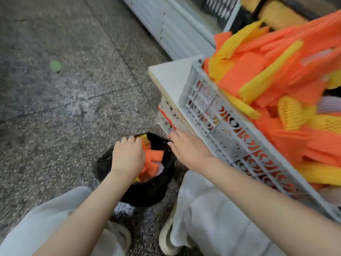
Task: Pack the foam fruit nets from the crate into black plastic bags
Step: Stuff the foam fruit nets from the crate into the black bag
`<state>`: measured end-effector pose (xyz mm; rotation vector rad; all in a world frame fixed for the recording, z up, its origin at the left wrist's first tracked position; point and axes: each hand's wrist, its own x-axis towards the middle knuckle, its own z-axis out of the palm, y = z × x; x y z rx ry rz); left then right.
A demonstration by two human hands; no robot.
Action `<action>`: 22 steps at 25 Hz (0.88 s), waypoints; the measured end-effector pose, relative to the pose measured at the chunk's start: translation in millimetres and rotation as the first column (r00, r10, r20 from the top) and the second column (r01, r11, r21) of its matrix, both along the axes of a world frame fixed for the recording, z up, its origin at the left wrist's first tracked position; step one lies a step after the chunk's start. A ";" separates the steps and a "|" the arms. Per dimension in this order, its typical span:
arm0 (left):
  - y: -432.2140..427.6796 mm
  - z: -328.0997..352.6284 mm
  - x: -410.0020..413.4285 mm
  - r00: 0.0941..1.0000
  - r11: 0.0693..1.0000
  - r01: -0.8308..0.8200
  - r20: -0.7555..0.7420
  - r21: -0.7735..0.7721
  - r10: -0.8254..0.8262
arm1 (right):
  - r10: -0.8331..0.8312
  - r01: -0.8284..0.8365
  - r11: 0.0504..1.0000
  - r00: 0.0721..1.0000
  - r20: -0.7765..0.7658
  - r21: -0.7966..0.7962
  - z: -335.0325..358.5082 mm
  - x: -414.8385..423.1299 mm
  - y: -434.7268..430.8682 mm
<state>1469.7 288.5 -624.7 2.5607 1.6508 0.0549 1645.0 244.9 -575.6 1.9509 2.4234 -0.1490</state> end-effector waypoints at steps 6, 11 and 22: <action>-15.5 96.5 87.4 0.938 0.941 0.201 0.222 0.274 -0.265 | -0.095 0.074 0.913 0.995 0.030 0.402 89.2 45.6 -33.2; -17.4 158.5 153.8 0.856 0.952 0.204 0.430 0.230 -0.287 | -0.199 0.146 0.792 0.980 0.025 0.593 151.6 117.2 -36.3; 20.3 174.2 233.4 0.905 0.942 0.032 0.410 -0.335 0.115 | -0.379 0.235 0.908 0.814 0.439 0.348 201.4 194.8 -13.1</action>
